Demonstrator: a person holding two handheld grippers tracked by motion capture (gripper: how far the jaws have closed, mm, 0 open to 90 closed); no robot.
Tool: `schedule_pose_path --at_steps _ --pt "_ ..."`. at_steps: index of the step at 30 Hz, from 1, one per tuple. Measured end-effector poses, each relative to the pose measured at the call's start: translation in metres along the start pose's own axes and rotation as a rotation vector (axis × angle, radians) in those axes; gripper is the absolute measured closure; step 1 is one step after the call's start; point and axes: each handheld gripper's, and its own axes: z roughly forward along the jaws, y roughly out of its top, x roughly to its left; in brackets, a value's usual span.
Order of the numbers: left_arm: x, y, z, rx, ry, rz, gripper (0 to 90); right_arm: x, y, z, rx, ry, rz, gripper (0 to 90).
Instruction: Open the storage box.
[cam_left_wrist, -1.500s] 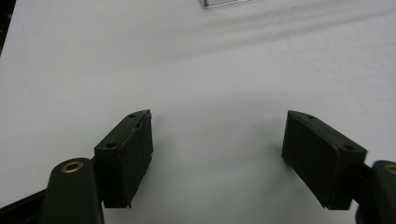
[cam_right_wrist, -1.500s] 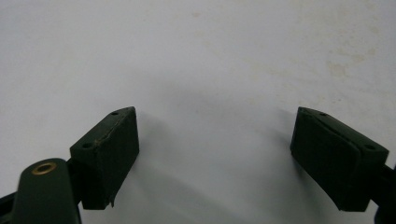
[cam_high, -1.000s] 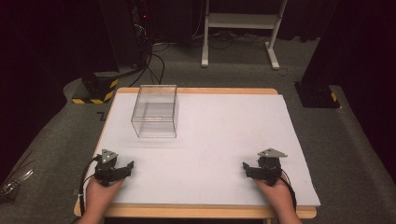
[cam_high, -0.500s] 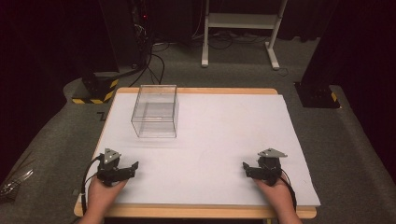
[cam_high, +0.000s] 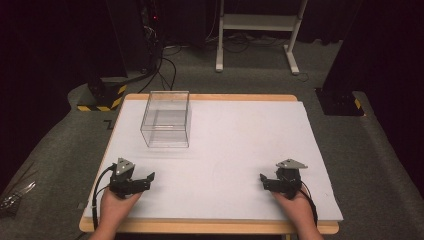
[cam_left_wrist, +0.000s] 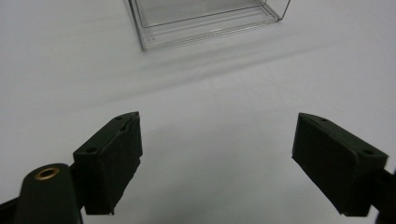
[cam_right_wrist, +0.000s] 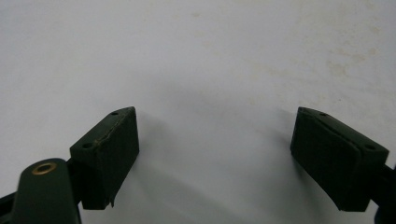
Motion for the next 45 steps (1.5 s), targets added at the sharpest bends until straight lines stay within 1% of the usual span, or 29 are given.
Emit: schedule_pose_path --at_steps 2,4,6,7,8,13,14,15,16,17,18,20,21,22,25,27,28,30,32,34,36,37,40,41,42,45 --pt "-0.001 0.0 -0.001 -0.009 -0.007 -0.018 17.1 0.0 0.0 0.0 -0.002 0.0 -0.003 15.3" --pt "-0.002 0.001 0.0 -0.015 -0.01 -0.017 17.1 0.0 0.0 0.0 -0.001 -0.001 -0.002 15.2" --pt "-0.003 0.002 0.001 -0.009 -0.005 -0.002 17.0 0.0 0.0 0.0 -0.001 0.0 -0.004 15.3" --pt "-0.003 0.002 0.001 -0.009 -0.005 -0.002 16.7 0.0 0.0 0.0 -0.002 -0.001 -0.004 15.2" --pt "-0.004 0.004 0.003 -0.01 0.001 0.011 16.5 0.0 0.0 0.0 -0.001 0.0 -0.004 15.2" --pt "-0.007 0.009 0.005 -0.009 -0.006 0.018 15.8 0.0 0.0 0.0 -0.001 0.001 -0.001 15.2" --pt "-0.008 0.012 0.006 -0.019 -0.011 0.013 15.4 0.0 0.0 0.0 -0.002 0.002 0.0 15.2" --pt "-0.008 0.012 0.006 -0.019 -0.011 0.013 15.2 0.0 0.0 0.0 -0.002 0.002 0.0 15.2" --pt "-0.009 0.015 0.008 -0.02 -0.019 0.0 15.0 0.0 0.0 0.0 -0.001 0.003 0.003 15.2" --pt "-0.009 0.015 0.008 -0.02 -0.019 0.0 14.8 0.0 0.0 0.0 -0.001 0.003 0.003 15.2" --pt "-0.011 0.018 0.011 -0.027 -0.011 0.003 14.7 0.0 0.0 0.0 -0.002 0.002 0.003 15.2" --pt "-0.011 0.02 0.012 -0.028 -0.011 0.007 14.5 0.0 0.0 0.0 -0.001 0.003 0.003 15.2" --pt "-0.013 0.021 0.014 -0.029 -0.013 0.001 14.5 0.0 0.0 0.0 -0.002 0.002 0.004 15.2" --pt "-0.013 0.025 0.016 -0.031 -0.005 0.005 14.5 0.0 0.0 0.0 -0.001 0.003 0.004 15.2" --pt "-0.014 0.03 0.02 -0.036 -0.008 -0.007 14.5 0.0 0.0 0.0 -0.002 0.004 0.004 15.2" --pt "-0.014 0.031 0.021 -0.041 -0.006 -0.007 14.4 0.0 0.0 0.0 -0.002 0.005 0.005 15.2" --pt "-0.015 0.036 0.023 -0.043 -0.001 -0.003 14.4 -0.001 0.0 0.0 -0.002 0.005 0.005 15.2" --pt "-0.015 0.038 0.024 -0.044 0.003 0.0 14.4 -0.001 0.0 0.0 -0.002 0.005 0.005 15.2" --pt "-0.016 0.044 0.028 -0.053 0.009 -0.003 14.2 0.0 0.0 0.0 -0.002 0.005 0.005 15.1" --pt "-0.016 0.046 0.03 -0.052 0.012 -0.009 13.7 -0.001 0.0 0.0 -0.002 0.006 0.005 15.1" --pt "-0.017 0.053 0.034 -0.051 0.015 -0.013 13.7 -0.001 0.0 0.0 -0.002 0.006 0.005 15.1" --pt "-0.017 0.053 0.034 -0.051 0.015 -0.013 13.7 -0.001 0.0 0.0 -0.002 0.006 0.005 15.1" --pt "-0.019 0.062 0.039 -0.054 0.022 -0.016 13.3 -0.001 0.0 0.0 -0.002 0.007 0.007 15.1" --pt "-0.019 0.062 0.039 -0.054 0.022 -0.016 13.2 -0.001 0.0 0.0 -0.002 0.007 0.007 15.1" --pt "-0.02 0.066 0.041 -0.055 0.029 -0.007 12.9 -0.001 0.0 0.0 -0.003 0.008 0.005 15.0" --pt "-0.021 0.07 0.043 -0.058 0.035 -0.005 12.4 -0.001 0.0 0.0 -0.004 0.009 0.007 15.0"
